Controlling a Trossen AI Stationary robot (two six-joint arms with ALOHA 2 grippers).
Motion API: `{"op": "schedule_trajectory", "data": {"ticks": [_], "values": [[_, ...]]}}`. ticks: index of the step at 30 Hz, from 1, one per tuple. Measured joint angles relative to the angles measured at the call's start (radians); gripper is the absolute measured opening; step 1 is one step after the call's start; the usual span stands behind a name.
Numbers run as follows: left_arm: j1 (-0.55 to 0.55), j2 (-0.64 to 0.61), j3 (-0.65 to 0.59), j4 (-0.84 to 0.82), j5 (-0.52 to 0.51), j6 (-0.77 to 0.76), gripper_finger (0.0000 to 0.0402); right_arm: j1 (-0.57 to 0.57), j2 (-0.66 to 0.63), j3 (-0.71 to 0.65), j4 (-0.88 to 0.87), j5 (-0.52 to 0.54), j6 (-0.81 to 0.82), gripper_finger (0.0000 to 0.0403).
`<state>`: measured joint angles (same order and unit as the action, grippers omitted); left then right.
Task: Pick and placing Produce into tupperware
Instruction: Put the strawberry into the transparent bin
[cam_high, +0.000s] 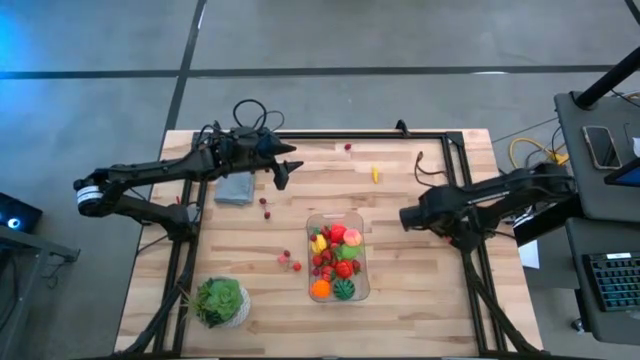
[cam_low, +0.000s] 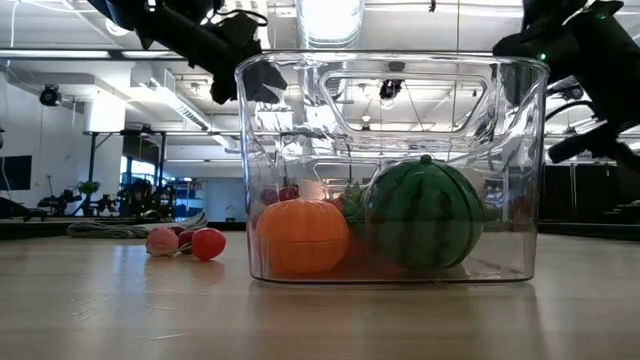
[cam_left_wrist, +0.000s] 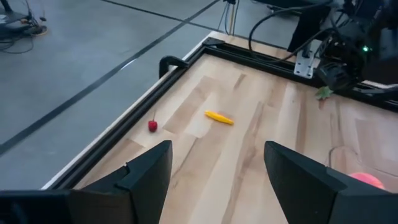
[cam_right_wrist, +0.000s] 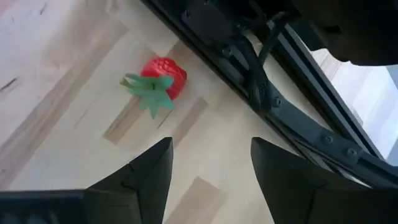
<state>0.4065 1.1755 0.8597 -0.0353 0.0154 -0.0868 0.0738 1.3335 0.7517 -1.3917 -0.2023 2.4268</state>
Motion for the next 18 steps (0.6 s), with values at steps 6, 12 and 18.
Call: {"op": "schedule_trajectory", "data": {"ticks": [6,12,18], "values": [[0.005,0.000,0.000,0.000,0.013,0.025,0.0240,-0.016,0.057,0.000,0.012,0.132,-0.157,0.0210],[0.009,-0.003,0.000,0.000,0.035,0.025,0.0240,-0.084,0.035,0.043,0.120,0.011,-1.007,0.0210],[0.009,-0.003,0.000,0.002,0.057,0.023,0.0240,-0.147,0.094,0.080,-0.008,-0.185,-1.535,0.0210]]}}
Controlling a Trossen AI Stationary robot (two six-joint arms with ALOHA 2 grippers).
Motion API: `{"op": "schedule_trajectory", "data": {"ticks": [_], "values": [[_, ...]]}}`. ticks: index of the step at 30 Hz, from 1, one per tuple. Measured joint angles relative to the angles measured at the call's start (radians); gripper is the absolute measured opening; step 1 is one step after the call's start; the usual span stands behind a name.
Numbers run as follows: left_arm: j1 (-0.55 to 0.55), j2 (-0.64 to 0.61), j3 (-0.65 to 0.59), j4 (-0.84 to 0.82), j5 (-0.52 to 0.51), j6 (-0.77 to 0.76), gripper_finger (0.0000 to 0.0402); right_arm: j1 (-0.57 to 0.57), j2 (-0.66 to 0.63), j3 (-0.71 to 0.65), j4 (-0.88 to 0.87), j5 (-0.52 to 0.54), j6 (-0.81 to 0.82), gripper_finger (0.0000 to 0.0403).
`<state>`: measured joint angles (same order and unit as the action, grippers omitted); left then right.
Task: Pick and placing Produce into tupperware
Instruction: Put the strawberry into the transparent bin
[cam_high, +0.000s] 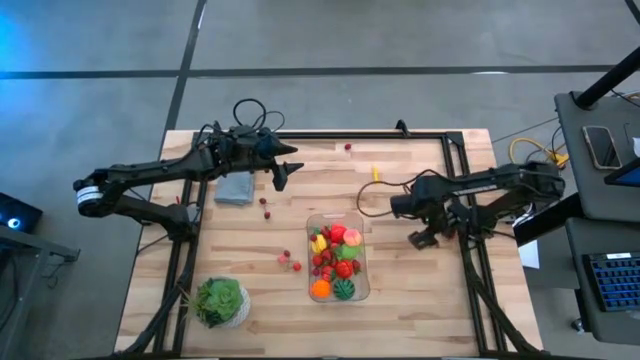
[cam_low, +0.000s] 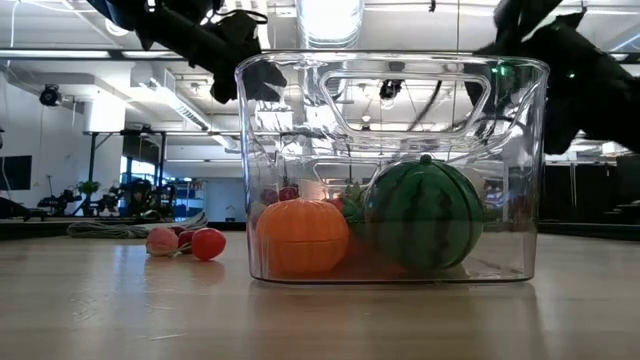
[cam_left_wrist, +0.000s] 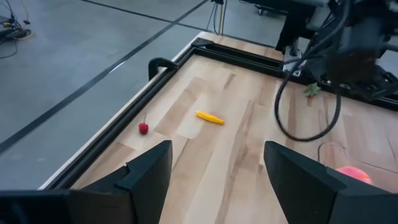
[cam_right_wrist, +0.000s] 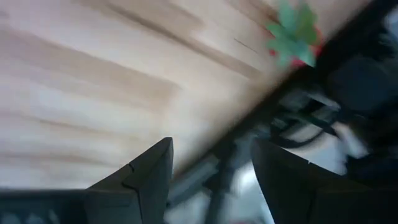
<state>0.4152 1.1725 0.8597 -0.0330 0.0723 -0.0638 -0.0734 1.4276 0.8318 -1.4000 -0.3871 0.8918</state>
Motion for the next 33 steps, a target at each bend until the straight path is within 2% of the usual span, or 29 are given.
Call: {"op": "schedule_trajectory", "data": {"ticks": [3,9,12,15,19,33], "values": [[0.000,0.000,0.000,0.000,0.001,-0.007,0.0240,-0.053,0.053,-0.004,-0.084,-0.004,-0.169,0.0210],[0.000,-0.004,0.000,0.000,0.002,-0.009,0.0240,-0.137,0.186,0.006,-0.096,-0.004,-0.498,0.0210],[0.000,-0.006,0.000,0.000,0.002,-0.009,0.0240,-0.148,0.248,0.018,-0.095,0.017,-0.586,0.0210],[0.000,-0.008,0.000,0.000,0.002,-0.037,0.0240,-0.160,0.298,0.008,-0.094,0.037,-0.624,0.0210],[0.000,-0.010,0.000,0.001,0.001,-0.113,0.0240,-0.192,0.352,-0.011,-0.078,0.130,-0.584,0.0210],[0.000,-0.010,0.000,0.000,-0.008,-0.114,0.0240,-0.277,0.455,-0.034,-0.012,0.175,-0.580,0.0210]]}}
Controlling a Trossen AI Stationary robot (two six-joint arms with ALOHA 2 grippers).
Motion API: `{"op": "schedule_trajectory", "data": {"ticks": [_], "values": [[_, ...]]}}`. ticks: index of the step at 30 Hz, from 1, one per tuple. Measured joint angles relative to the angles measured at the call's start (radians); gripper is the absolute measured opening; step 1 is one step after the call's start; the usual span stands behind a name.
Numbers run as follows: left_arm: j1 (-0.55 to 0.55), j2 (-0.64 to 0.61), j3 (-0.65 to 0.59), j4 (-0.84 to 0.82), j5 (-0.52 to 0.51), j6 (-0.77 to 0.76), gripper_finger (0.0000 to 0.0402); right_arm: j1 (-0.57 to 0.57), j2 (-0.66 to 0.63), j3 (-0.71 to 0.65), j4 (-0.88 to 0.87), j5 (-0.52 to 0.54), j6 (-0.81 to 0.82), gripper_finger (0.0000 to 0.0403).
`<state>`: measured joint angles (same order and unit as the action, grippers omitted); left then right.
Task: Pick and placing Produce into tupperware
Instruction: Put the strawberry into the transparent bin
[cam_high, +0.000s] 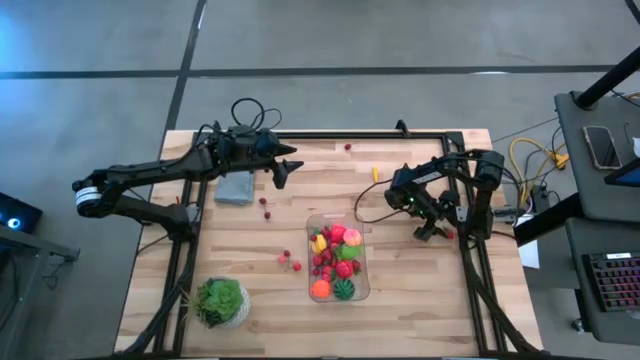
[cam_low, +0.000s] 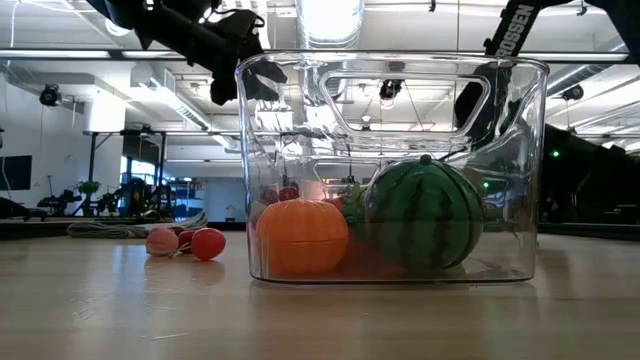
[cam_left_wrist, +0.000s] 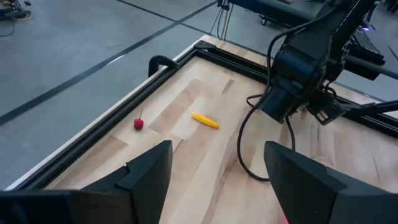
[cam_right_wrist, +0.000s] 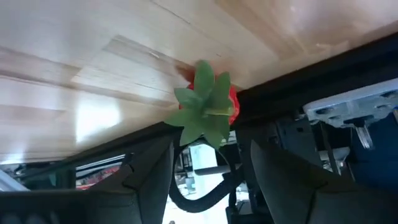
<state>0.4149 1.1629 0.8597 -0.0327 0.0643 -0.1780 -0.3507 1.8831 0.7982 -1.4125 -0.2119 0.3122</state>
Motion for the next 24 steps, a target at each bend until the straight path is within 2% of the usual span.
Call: {"op": "schedule_trajectory", "data": {"ticks": [4,9,24], "values": [[0.000,0.000,0.000,-0.001,-0.001,0.000,0.0240,0.000,0.002,-0.003,0.017,-0.024,-0.016,0.0210],[0.000,0.000,0.000,-0.001,-0.015,0.000,0.0240,-0.002,0.002,-0.013,0.031,-0.113,-0.016,0.0210],[0.000,0.000,0.000,-0.001,-0.021,0.001,0.0240,-0.028,0.090,-0.025,0.079,-0.048,0.198,0.0210]]}}
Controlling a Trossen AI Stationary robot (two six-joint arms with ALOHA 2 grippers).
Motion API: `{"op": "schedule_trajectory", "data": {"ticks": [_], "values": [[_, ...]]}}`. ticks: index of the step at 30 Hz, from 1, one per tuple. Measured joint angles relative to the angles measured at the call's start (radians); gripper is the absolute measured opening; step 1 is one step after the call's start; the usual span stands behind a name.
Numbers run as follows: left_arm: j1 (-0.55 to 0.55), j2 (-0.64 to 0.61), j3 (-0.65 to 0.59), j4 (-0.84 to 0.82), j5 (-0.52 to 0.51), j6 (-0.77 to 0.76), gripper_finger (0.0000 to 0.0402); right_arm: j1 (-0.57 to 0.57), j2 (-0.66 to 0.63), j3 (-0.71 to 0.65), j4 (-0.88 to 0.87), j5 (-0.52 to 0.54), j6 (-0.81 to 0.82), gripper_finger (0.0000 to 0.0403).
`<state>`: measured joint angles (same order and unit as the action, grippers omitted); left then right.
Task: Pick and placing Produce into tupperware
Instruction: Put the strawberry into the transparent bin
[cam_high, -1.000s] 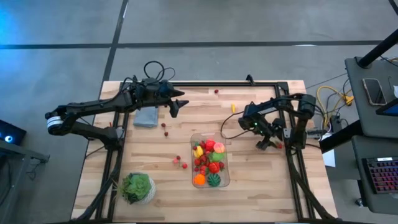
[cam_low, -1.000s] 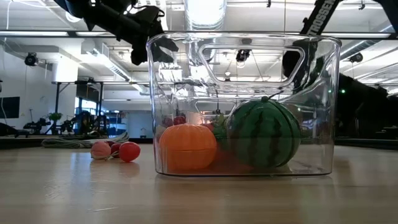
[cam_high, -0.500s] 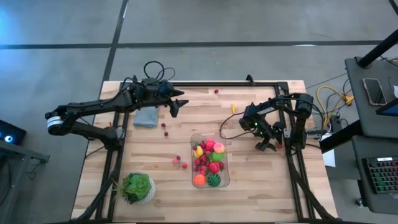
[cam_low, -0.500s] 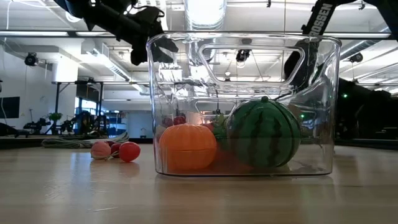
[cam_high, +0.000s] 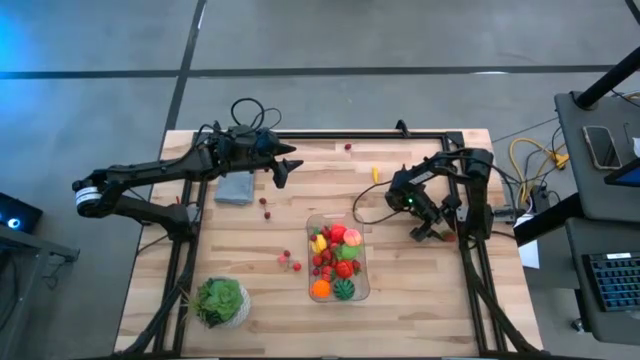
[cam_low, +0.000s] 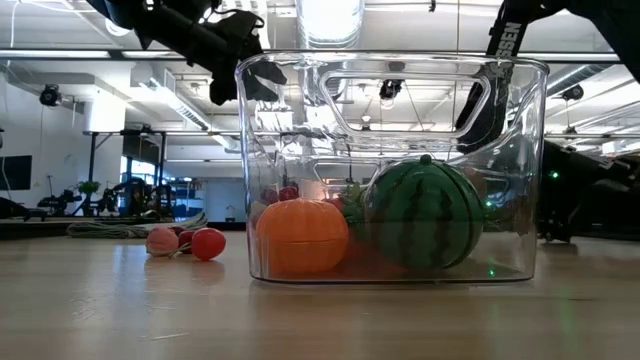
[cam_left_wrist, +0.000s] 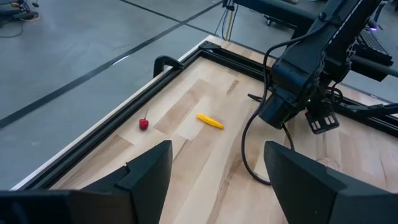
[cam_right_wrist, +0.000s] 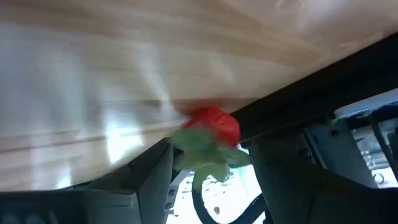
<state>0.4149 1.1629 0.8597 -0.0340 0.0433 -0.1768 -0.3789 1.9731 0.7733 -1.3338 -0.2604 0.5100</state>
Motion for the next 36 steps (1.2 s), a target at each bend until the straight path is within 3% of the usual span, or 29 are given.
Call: {"op": "schedule_trajectory", "data": {"ticks": [12,25,36], "values": [[0.000,0.000,0.000,-0.001,0.000,0.000,0.0240,0.001,-0.010,-0.007,0.002,-0.062,-0.010,0.0206],[0.000,0.000,0.000,-0.001,0.000,0.001,0.0240,0.001,-0.011,-0.015,0.017,-0.027,0.063,0.0176],[0.000,0.000,0.000,-0.001,0.000,0.001,0.0240,0.001,-0.012,-0.016,0.020,-0.058,0.075,0.0151]]}}
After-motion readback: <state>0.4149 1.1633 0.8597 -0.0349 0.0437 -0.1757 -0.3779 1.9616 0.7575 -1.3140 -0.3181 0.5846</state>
